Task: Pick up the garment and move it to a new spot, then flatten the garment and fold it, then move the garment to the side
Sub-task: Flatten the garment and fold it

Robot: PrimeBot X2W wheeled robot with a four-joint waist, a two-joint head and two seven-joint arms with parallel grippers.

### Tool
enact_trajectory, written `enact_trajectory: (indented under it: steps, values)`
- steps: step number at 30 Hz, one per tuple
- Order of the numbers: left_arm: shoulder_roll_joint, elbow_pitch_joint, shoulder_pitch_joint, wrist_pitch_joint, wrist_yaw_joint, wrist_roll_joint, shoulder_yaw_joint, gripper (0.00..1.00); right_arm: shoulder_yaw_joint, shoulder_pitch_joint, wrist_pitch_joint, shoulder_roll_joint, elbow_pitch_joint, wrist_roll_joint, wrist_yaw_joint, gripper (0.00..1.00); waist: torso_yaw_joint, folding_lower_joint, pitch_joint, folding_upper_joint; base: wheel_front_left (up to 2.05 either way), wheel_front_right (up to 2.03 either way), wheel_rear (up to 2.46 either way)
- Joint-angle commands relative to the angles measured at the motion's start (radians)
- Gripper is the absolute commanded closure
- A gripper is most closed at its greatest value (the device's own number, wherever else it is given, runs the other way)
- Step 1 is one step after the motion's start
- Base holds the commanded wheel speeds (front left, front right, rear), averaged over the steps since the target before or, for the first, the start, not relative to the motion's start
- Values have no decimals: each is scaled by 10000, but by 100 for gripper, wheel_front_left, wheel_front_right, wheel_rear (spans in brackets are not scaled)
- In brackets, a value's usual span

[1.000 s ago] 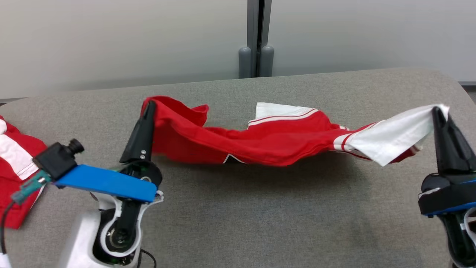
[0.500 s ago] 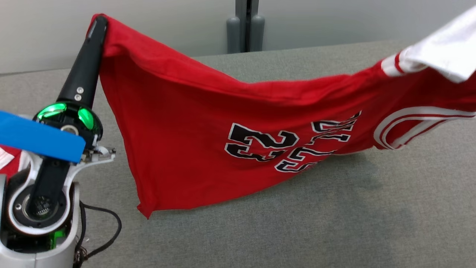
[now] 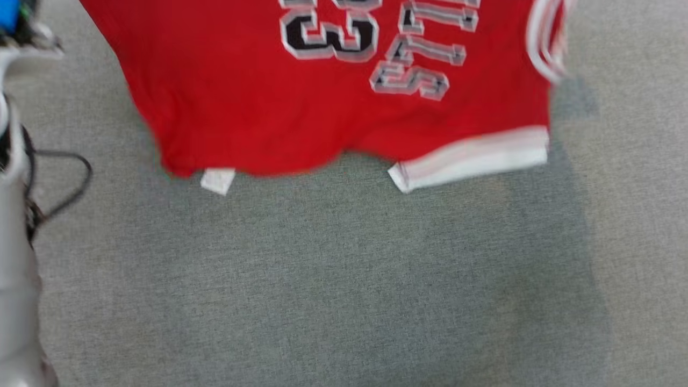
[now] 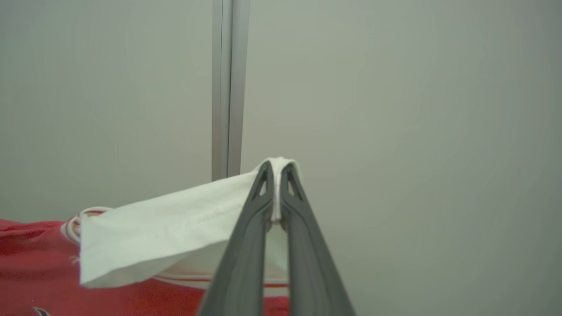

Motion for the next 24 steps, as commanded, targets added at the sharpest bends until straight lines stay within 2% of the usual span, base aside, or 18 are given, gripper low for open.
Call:
enact_trajectory:
  steps: [1, 8, 13, 18, 24]
  values:
    - [112, 387, -657, -174, -139, 154, 108, 100, 131, -818, -501, -89, 404, -89, -2, 100, 39, -5, 144, 0, 0, 0, 0]
    - [381, 1918, -2584, -1160, -975, 728, 214, 100, 789, -3588, -2933, -179, 1889, -539, -7, 100, -70, -5, 125, 0, 0, 0, 0]
    - [269, 2510, -3280, -1995, -1510, 874, 444, 100, 769, -4259, -3667, -317, 2574, -522, -9, 100, -84, -5, 87, 0, 0, 0, 0]
    - [90, 3003, -2998, -2714, -2256, 1015, 345, 100, 1275, -3363, -3997, -711, 3199, -521, -9, 100, -89, -5, 421, 0, 0, 0, 0]
    - [-419, 3940, -1416, -3636, -3299, 1345, -236, 100, 2165, -745, -4408, -763, 3585, 137, -9, 100, -18, -5, 690, 0, 0, 0, 0]
